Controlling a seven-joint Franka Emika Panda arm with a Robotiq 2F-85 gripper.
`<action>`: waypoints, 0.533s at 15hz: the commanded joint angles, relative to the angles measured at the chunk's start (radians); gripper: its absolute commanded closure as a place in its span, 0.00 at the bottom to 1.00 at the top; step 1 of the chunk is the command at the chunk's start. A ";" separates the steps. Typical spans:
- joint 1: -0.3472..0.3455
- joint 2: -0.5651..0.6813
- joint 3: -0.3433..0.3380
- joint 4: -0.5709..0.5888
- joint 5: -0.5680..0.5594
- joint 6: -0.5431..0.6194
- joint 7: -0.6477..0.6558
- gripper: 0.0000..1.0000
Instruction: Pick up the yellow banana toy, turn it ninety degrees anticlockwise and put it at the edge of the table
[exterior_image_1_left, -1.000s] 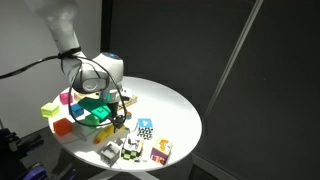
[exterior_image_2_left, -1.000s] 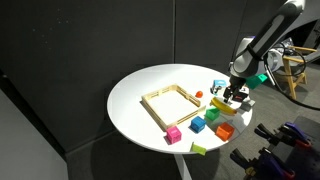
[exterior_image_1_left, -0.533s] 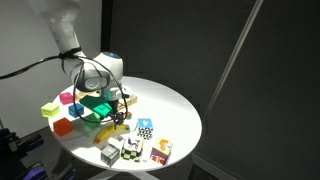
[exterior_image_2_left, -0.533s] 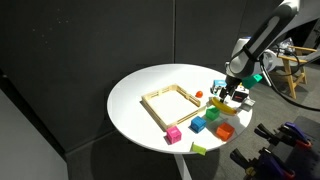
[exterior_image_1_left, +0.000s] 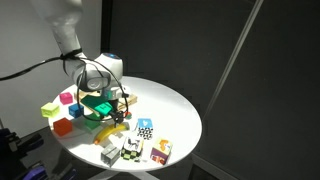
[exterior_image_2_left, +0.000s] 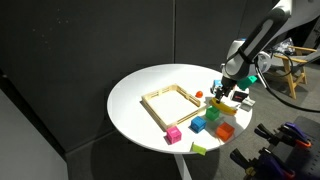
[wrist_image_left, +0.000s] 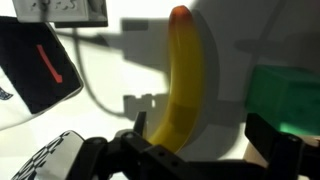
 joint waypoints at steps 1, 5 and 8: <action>0.004 0.046 -0.016 0.043 -0.035 0.011 0.047 0.00; 0.010 0.075 -0.031 0.064 -0.026 0.031 0.101 0.00; 0.016 0.085 -0.035 0.063 -0.017 0.052 0.158 0.00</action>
